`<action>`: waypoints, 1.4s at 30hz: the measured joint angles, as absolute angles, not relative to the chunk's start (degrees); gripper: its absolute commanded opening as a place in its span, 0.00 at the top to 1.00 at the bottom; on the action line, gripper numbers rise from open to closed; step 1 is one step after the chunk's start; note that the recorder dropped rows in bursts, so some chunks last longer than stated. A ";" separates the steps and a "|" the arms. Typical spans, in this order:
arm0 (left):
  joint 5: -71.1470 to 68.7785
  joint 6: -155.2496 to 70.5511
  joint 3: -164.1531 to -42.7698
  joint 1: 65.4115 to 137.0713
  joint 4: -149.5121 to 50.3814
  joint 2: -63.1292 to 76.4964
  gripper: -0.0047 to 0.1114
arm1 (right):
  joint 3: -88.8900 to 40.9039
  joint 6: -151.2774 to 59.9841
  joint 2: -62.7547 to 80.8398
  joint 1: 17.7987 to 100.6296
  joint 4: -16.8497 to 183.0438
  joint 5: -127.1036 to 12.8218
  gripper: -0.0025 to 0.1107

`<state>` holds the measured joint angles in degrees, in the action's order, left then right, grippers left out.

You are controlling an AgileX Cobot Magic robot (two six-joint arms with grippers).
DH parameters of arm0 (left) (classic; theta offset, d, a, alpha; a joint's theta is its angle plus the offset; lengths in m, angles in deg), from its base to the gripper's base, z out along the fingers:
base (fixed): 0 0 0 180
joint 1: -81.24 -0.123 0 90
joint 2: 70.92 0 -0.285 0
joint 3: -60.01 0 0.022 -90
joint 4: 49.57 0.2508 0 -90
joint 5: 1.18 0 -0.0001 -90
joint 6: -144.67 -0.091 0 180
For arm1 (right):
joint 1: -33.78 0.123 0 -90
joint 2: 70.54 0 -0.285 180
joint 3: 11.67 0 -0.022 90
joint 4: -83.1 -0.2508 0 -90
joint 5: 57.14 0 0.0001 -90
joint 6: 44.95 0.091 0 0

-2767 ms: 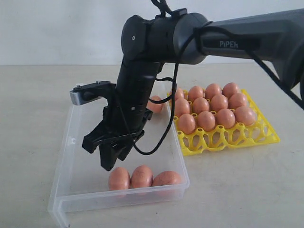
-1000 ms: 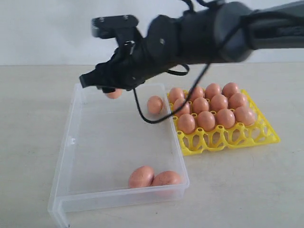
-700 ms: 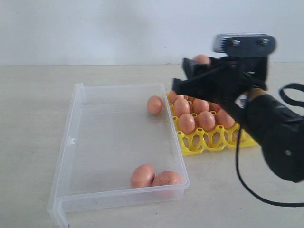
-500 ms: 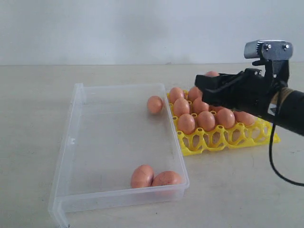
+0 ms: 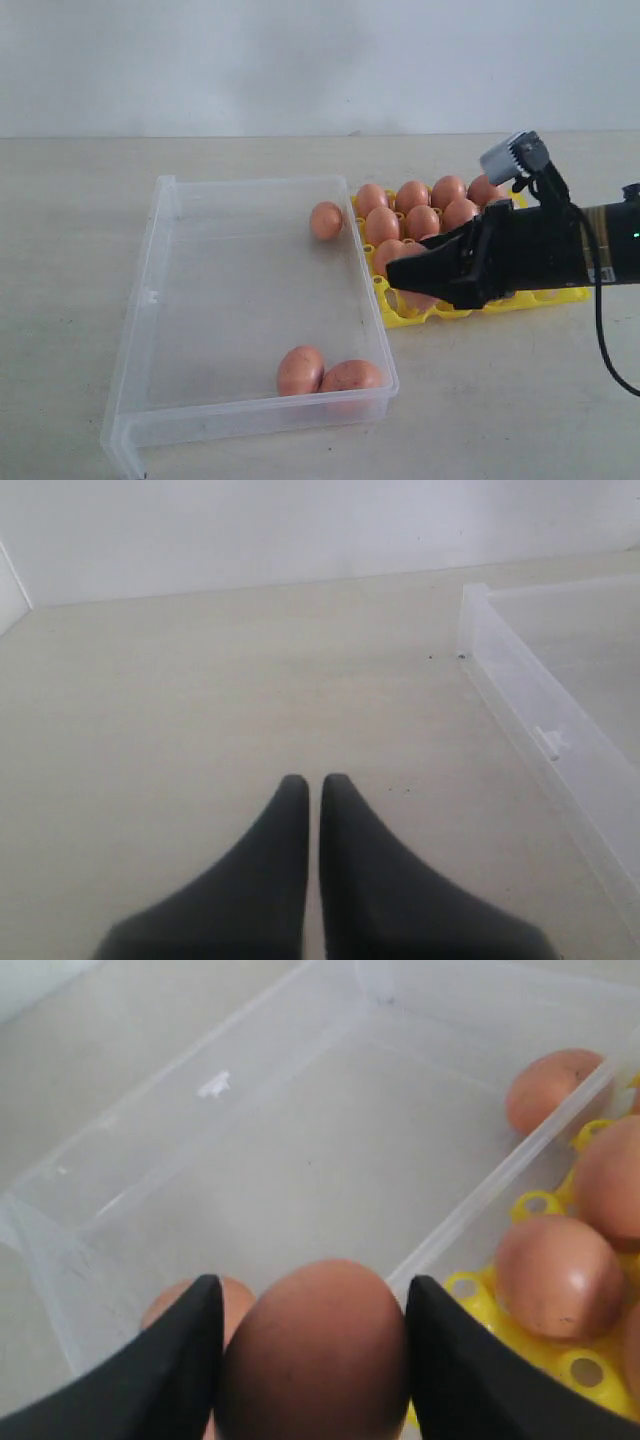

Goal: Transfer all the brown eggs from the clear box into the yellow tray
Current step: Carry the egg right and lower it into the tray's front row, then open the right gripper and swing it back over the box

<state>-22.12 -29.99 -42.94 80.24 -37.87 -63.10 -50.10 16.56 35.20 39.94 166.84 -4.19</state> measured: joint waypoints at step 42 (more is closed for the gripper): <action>-22.12 -29.99 -42.94 80.24 -28.92 -63.10 0.36 | -50.06 -8.81 42.69 46.90 139.14 -14.89 0.44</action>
<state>-22.12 -29.99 -42.94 80.24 -28.92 -63.10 -50.06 -8.81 42.69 46.90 139.14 -14.89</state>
